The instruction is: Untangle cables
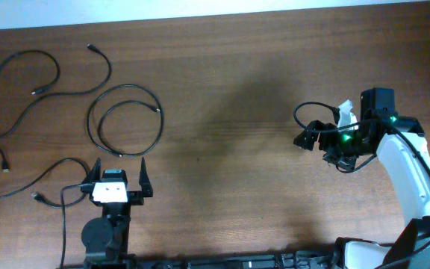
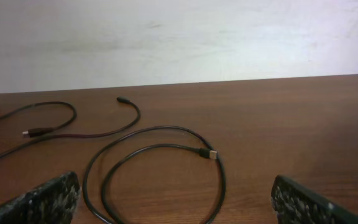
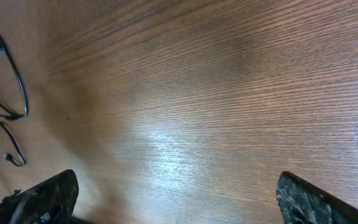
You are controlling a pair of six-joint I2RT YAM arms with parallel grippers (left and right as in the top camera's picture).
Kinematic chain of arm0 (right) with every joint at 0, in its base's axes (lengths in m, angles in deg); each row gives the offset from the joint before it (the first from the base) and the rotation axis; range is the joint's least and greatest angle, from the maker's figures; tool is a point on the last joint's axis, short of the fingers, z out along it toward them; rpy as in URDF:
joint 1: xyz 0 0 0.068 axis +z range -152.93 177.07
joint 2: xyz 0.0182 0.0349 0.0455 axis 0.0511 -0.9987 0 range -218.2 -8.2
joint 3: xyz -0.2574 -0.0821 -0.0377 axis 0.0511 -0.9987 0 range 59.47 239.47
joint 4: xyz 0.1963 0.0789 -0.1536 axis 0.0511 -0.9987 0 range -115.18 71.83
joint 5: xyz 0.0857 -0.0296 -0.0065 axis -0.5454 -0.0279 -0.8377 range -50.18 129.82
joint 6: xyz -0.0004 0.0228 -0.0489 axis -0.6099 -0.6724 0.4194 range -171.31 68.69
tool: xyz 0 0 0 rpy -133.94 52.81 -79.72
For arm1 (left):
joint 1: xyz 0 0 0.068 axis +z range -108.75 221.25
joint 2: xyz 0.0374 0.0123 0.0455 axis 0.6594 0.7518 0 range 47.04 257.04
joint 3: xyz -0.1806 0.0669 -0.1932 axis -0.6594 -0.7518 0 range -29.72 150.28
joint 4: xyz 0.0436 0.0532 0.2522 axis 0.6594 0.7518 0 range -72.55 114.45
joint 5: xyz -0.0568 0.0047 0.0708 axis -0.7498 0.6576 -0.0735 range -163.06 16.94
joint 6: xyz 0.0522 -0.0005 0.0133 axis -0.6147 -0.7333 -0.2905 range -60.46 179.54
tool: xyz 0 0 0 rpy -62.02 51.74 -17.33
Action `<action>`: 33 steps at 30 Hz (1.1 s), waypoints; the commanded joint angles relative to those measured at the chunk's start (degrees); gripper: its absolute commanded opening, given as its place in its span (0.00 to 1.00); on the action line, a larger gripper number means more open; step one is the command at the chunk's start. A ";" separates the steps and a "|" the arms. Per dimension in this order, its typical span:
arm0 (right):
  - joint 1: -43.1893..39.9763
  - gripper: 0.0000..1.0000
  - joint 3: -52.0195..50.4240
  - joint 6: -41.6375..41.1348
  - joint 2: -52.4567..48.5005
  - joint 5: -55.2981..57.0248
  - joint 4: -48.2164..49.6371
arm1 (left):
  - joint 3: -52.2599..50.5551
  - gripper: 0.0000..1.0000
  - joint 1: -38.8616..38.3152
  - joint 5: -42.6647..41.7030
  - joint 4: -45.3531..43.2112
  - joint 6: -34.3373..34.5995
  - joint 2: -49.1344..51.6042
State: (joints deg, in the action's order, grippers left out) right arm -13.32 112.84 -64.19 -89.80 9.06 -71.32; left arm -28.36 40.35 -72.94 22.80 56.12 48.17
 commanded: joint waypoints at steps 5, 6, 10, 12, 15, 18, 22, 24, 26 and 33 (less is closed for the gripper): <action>0.31 1.00 0.11 0.42 6.32 -0.02 0.00 | -0.46 0.99 -0.17 -0.79 0.04 0.59 -0.35; 0.31 0.99 -0.28 0.39 12.28 3.87 -0.02 | -0.46 0.99 -0.17 -0.79 0.04 0.59 -0.35; 0.33 1.00 -7.52 1.03 37.22 16.85 8.41 | -0.46 0.99 -0.17 -0.79 0.04 0.59 -0.35; 2.89 1.00 -16.00 5.18 52.70 19.10 17.70 | -0.46 0.99 -0.17 -0.81 0.04 0.59 -0.35; 7.43 1.00 -29.27 5.14 71.41 25.94 28.17 | -0.46 0.99 -0.17 -0.79 0.04 0.59 -0.35; 10.19 1.00 -40.87 5.14 77.07 26.56 41.27 | -0.46 0.99 -0.17 -0.79 0.04 0.59 -0.35; 10.38 1.00 -46.93 5.16 81.42 29.14 43.08 | -0.46 0.99 -0.17 -0.79 0.04 0.59 -0.35; 10.38 1.00 -48.70 5.16 81.42 29.99 43.41 | -0.46 0.99 -0.17 -0.79 0.04 0.59 -0.35; 10.38 1.00 -50.45 5.16 81.42 29.97 44.41 | -0.46 0.99 -0.17 -0.79 0.04 0.59 -0.35; 10.34 1.00 -53.05 8.28 81.42 28.35 48.68 | -0.46 0.99 -0.17 -0.79 0.04 0.59 -0.35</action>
State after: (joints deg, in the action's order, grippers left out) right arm -3.46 60.67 -58.86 -8.93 38.30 -23.15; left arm -28.55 40.35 -73.14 22.77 56.15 48.27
